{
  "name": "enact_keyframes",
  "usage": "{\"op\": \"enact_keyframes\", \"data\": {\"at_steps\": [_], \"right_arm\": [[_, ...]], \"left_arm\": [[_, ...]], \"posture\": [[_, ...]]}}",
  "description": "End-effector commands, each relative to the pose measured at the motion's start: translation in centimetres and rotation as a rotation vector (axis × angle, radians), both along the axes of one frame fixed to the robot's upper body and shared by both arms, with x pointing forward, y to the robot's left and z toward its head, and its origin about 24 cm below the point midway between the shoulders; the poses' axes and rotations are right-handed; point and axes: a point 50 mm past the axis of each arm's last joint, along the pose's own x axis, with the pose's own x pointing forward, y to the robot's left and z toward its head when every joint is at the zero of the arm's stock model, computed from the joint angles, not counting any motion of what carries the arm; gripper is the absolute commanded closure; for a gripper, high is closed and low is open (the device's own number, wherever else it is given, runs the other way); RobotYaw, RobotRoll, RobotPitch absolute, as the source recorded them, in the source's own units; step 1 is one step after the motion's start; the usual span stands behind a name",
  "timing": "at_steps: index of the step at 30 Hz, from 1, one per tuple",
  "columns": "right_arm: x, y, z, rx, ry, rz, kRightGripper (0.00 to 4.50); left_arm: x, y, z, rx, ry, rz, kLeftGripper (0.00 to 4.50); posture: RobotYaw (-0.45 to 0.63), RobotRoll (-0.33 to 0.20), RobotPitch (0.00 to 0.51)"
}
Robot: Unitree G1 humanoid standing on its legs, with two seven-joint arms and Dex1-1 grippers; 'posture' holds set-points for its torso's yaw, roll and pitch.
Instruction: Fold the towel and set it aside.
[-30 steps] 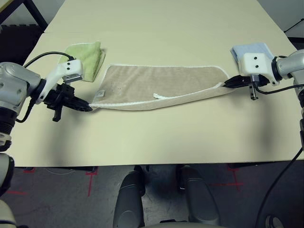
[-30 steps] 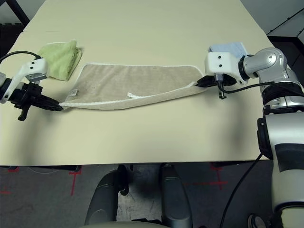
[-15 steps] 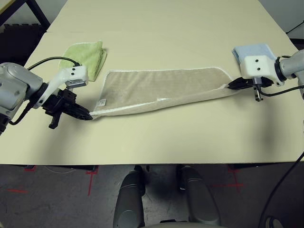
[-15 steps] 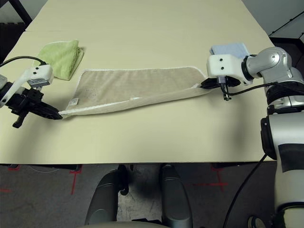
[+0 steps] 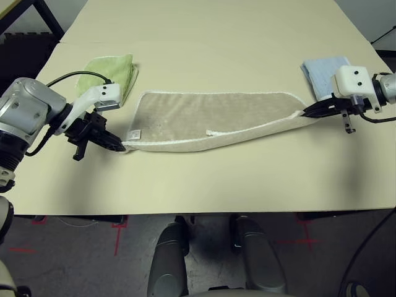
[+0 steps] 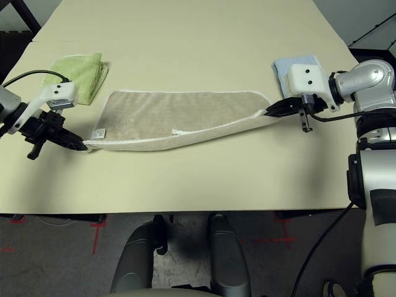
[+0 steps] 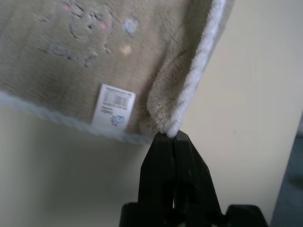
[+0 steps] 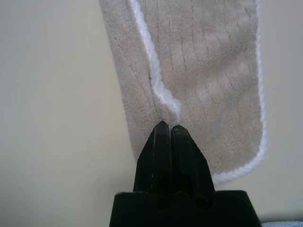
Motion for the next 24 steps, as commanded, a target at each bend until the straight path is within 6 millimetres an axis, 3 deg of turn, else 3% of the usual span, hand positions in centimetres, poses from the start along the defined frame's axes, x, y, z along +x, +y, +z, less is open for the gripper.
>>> {"op": "enact_keyframes", "data": {"at_steps": [1, 13, 20, 24], "right_arm": [[0.0, -0.5, 0.0, -0.064, -0.012, -0.032, 4.50], [1.1, -0.2, 0.1, -0.229, -0.141, -0.119, 4.50], [1.5, 0.4, 0.3, -0.228, -0.169, -0.113, 4.50], [1.8, 0.7, 0.7, -0.222, -0.210, -0.120, 4.50]], "left_arm": [[0.3, 0.0, 0.5, 0.006, -0.008, 0.005, 4.48], [-4.4, -0.7, 0.2, -0.091, 0.171, -0.034, 4.48], [-3.7, -2.3, 0.7, -0.150, 0.168, -0.068, 4.48], [-2.0, -2.0, 0.4, -0.122, 0.129, -0.045, 4.48]], "posture": [[-0.12, 0.000, 0.216], [-0.08, 0.000, 0.219], [-0.08, 0.000, 0.218], [-0.09, 0.000, 0.216]]}}
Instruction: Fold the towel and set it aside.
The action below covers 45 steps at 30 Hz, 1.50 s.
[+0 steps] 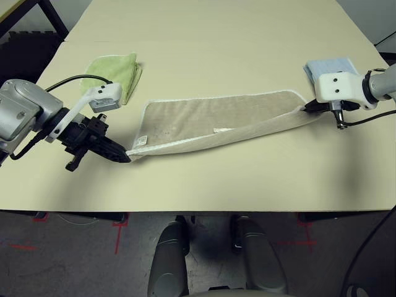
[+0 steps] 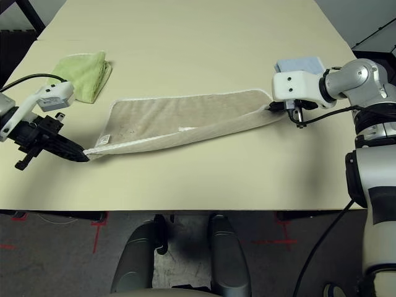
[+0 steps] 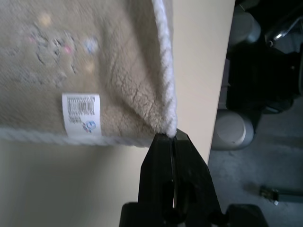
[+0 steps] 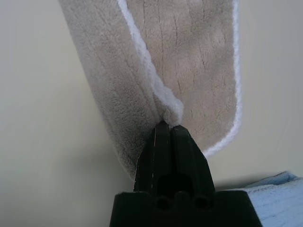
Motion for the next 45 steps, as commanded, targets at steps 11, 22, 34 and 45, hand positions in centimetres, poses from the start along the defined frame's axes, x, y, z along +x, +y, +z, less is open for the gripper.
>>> {"op": "enact_keyframes", "data": {"at_steps": [11, 22, 34, 45], "right_arm": [[0.5, 0.4, 1.1, -0.021, -0.086, -0.012, 4.50], [0.7, 0.0, 1.7, 0.018, -0.145, -0.059, 4.50], [-0.5, -2.3, -0.9, 0.090, 0.035, -0.150, 4.50], [0.3, -2.7, -2.0, 0.198, -0.098, -0.295, 4.50]], "left_arm": [[3.8, 0.8, -0.1, 0.137, -0.090, 0.035, 4.48], [5.8, 0.5, 2.1, 0.199, -0.245, 0.009, 4.48], [7.3, 2.2, 1.9, 0.320, -0.430, 0.108, 4.48], [8.0, 2.2, 0.9, 0.328, -0.509, 0.138, 4.48]], "posture": [[-0.11, 0.000, 0.213], [-0.10, 0.000, 0.214], [-0.11, 0.000, 0.212], [-0.12, 0.000, 0.211]]}}
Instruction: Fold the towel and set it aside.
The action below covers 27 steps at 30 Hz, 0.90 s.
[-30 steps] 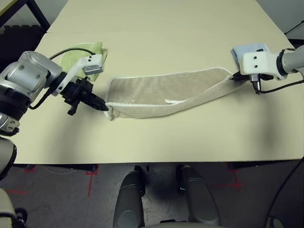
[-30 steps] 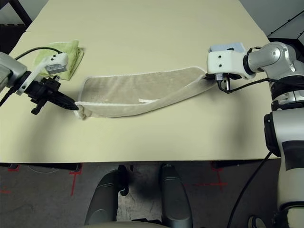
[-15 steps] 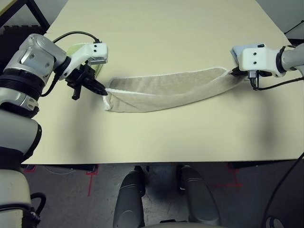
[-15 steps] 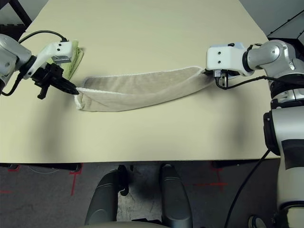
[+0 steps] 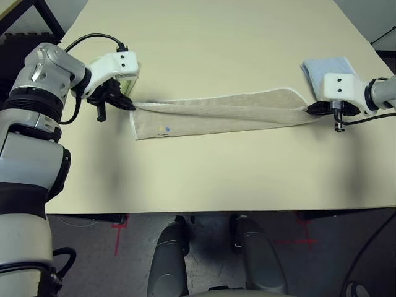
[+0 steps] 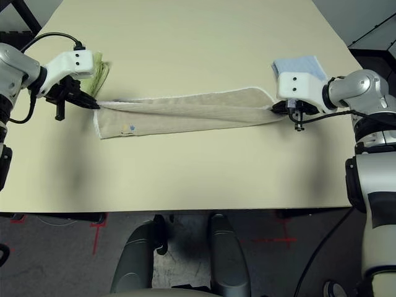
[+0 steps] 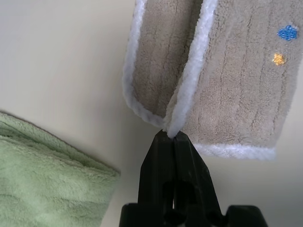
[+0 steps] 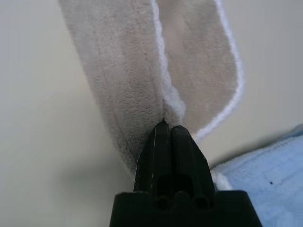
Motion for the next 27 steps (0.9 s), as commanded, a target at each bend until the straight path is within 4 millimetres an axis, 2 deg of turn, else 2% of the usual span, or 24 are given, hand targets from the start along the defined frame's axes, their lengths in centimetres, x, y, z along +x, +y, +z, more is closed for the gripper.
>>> {"op": "enact_keyframes", "data": {"at_steps": [1, 14, 27], "right_arm": [[0.1, -0.9, -0.1, 0.020, -0.046, -0.093, 4.50], [1.7, 0.6, -0.4, 0.104, -0.114, -0.211, 4.50], [2.8, 1.8, 0.0, 0.099, -0.204, -0.268, 4.50]], "left_arm": [[-0.2, 1.1, -0.9, 0.026, 0.011, 0.049, 4.48], [0.1, 1.3, -1.9, 0.051, -0.020, 0.069, 4.48], [0.6, 0.8, -2.1, 0.040, -0.070, 0.087, 4.48]], "posture": [[-0.11, 0.000, 0.214], [-0.10, 0.000, 0.219], [-0.10, 0.000, 0.221]]}}
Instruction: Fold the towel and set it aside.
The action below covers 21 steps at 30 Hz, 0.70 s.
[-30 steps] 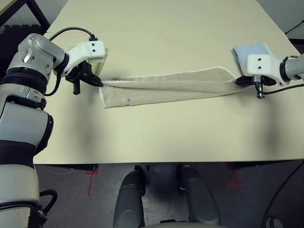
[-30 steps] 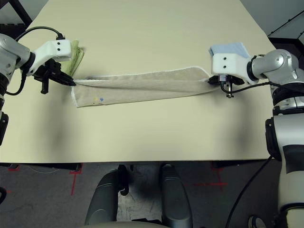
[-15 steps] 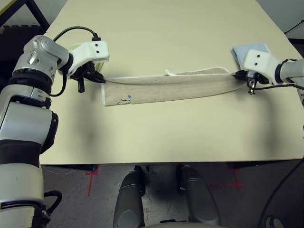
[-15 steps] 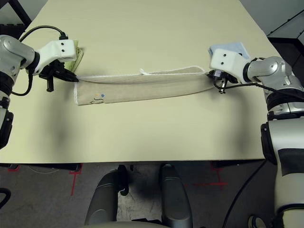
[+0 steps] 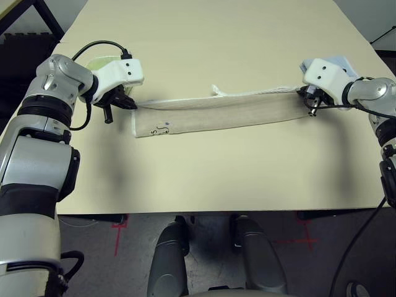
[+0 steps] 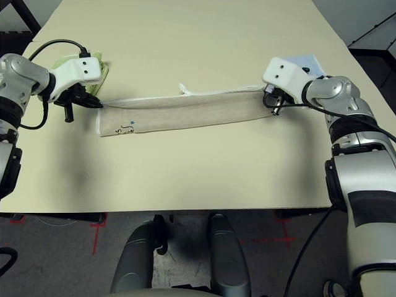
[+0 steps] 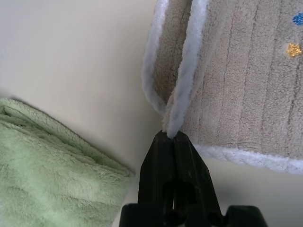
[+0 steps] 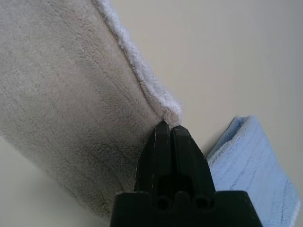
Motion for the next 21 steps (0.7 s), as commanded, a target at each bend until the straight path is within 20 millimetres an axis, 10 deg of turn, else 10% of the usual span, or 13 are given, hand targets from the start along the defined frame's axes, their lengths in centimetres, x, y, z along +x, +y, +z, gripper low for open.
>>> {"op": "enact_keyframes", "data": {"at_steps": [1, 13, 21], "right_arm": [[0.04, -0.60, -0.04, -0.017, -0.004, -0.056, 4.50], [0.44, 0.04, -0.69, -0.022, 0.014, -0.086, 4.50], [0.59, 0.26, -0.14, 0.140, -0.022, -0.103, 1.80]], "left_arm": [[-0.05, 0.63, -0.76, 0.010, 0.012, 0.041, 4.48], [0.33, 0.01, -1.16, 0.013, -0.014, 0.034, 4.48], [0.52, 0.48, -0.38, -0.011, -0.113, 0.072, 1.95]], "posture": [[-0.10, 0.000, 0.222], [-0.10, 0.000, 0.221], [-0.10, 0.000, 0.220]]}}
